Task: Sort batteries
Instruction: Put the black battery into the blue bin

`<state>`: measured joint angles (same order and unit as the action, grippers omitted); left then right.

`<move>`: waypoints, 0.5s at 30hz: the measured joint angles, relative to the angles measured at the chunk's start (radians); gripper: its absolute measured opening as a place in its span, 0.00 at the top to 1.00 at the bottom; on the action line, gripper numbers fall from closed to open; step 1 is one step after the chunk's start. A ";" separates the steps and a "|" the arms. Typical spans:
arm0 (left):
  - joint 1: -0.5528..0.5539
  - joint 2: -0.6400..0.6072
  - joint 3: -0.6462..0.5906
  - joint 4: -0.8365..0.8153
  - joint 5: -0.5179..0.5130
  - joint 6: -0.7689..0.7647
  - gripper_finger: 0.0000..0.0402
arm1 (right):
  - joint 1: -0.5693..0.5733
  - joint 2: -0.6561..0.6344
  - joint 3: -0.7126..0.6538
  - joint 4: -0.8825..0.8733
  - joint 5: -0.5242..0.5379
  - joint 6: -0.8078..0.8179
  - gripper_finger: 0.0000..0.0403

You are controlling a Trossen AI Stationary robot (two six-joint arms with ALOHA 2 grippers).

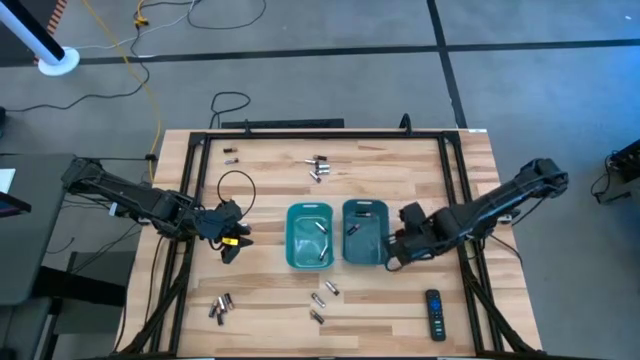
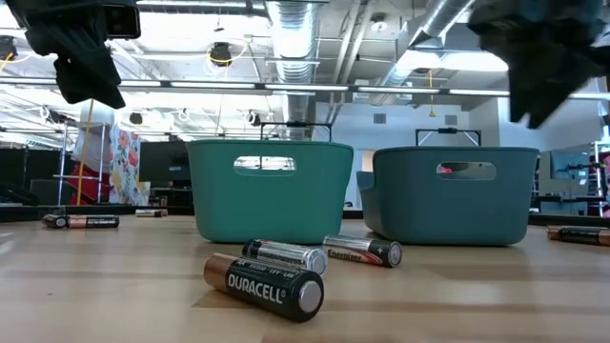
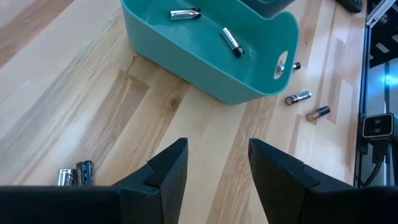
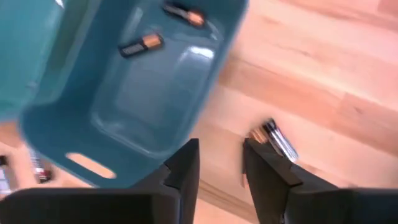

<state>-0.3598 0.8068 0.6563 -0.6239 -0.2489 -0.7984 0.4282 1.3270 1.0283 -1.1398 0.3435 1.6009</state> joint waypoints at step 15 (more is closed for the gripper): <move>0.000 0.000 0.000 0.000 0.000 0.001 0.59 | 0.087 0.003 -0.237 0.266 -0.164 0.043 0.61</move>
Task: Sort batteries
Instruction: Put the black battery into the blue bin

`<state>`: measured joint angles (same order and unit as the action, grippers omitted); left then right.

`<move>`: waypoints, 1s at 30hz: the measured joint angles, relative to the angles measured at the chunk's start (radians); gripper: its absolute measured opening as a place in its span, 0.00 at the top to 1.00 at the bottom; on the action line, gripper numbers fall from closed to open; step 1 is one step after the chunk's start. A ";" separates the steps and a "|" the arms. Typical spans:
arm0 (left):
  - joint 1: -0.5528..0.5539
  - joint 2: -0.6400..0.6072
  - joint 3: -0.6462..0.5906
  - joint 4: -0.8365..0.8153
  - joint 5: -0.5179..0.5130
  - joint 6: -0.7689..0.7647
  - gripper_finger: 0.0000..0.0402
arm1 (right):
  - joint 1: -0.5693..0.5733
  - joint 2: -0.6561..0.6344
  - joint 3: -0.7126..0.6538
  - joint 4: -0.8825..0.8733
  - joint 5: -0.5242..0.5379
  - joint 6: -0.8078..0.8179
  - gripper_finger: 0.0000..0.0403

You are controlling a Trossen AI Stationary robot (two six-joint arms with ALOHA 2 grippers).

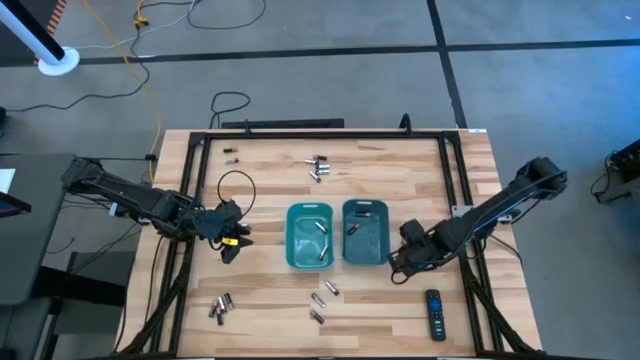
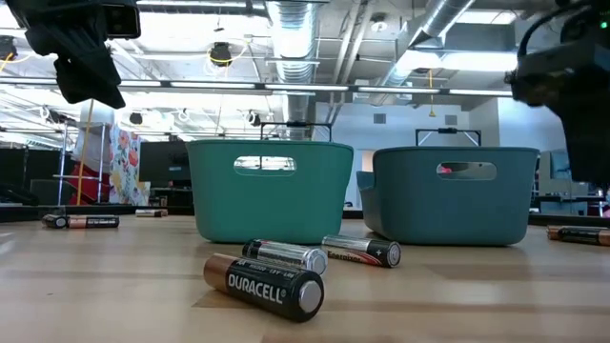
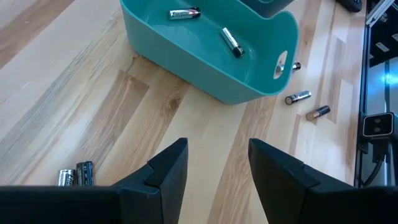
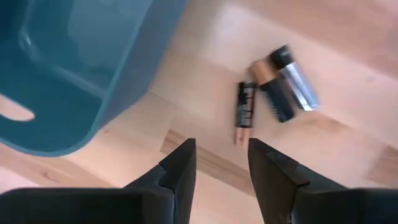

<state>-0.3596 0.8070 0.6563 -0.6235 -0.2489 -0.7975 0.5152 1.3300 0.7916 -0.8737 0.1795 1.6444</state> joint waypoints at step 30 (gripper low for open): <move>0.000 0.000 0.000 0.002 0.000 -0.030 0.59 | -0.026 0.222 -0.063 0.141 -0.070 -0.082 0.63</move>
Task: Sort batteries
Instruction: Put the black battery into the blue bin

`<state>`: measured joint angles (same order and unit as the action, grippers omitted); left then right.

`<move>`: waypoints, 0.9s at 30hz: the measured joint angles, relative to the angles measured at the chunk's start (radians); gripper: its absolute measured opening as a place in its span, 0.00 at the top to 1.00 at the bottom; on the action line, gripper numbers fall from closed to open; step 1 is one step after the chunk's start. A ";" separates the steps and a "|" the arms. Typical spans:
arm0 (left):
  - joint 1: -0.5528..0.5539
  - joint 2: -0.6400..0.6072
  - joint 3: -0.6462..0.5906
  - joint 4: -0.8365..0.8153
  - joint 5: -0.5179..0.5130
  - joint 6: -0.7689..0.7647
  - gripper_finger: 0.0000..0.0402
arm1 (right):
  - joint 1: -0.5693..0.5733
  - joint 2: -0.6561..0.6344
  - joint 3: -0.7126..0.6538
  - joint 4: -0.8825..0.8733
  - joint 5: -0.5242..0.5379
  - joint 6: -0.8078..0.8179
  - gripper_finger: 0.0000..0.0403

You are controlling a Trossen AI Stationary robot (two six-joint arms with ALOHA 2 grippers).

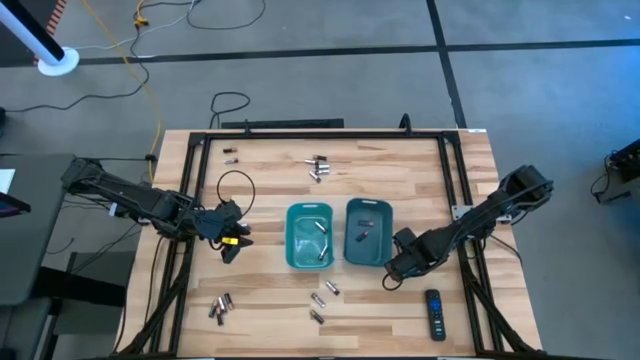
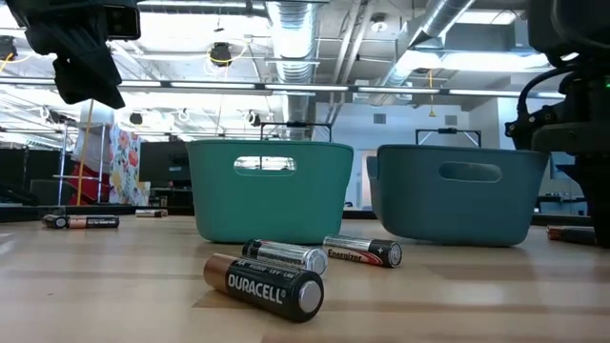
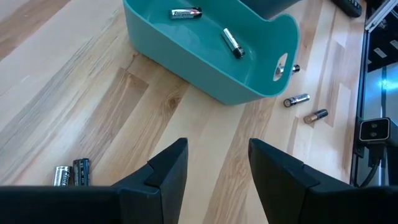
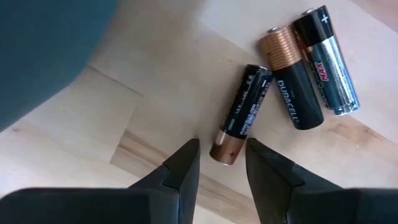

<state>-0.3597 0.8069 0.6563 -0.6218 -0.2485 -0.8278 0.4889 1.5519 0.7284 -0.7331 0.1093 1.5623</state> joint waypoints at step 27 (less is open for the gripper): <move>0.000 0.000 0.000 0.000 0.007 -0.007 0.59 | -0.001 -0.052 -0.004 -0.038 0.053 -0.132 0.81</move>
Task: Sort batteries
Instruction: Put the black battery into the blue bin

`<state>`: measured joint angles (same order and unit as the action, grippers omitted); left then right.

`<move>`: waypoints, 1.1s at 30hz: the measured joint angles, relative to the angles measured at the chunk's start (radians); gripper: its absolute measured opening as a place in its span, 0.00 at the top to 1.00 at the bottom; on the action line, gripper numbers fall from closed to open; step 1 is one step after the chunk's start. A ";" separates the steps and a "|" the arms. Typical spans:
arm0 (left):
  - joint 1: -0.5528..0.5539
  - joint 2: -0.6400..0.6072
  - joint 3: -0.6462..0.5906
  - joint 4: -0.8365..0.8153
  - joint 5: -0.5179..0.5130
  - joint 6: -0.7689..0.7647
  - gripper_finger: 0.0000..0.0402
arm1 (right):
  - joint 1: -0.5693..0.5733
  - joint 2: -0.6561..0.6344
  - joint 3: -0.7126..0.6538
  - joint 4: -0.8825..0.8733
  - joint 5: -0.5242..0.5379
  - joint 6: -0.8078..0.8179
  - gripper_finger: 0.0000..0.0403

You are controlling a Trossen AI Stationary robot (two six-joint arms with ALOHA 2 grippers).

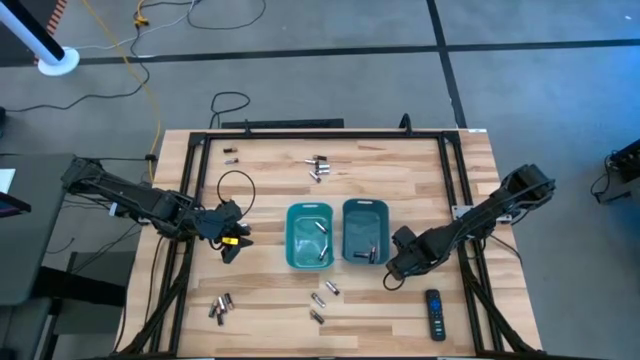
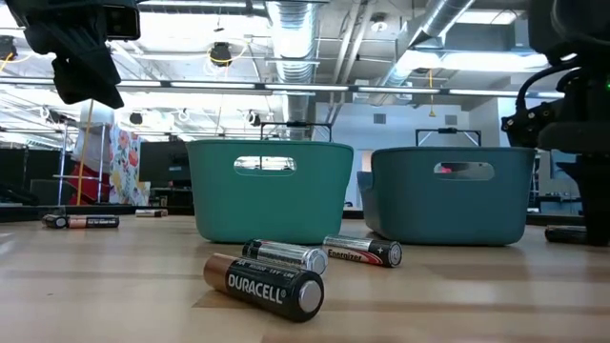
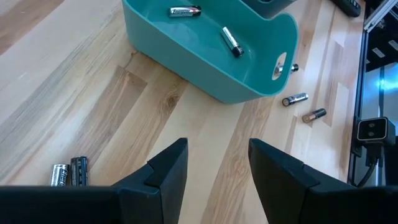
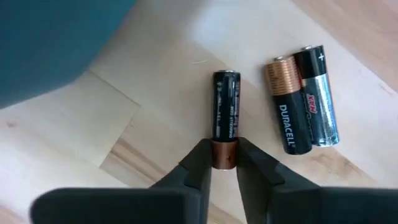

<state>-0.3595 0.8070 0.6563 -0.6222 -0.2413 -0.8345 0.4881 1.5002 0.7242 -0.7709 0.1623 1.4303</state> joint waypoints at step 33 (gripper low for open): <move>0.000 0.000 0.000 0.000 0.000 0.000 0.59 | 0.025 -0.054 0.424 -0.516 0.019 -0.023 0.90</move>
<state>-0.3595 0.8067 0.6563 -0.6220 -0.2413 -0.8345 0.5127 1.4465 1.1483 -1.2873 0.1815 1.4072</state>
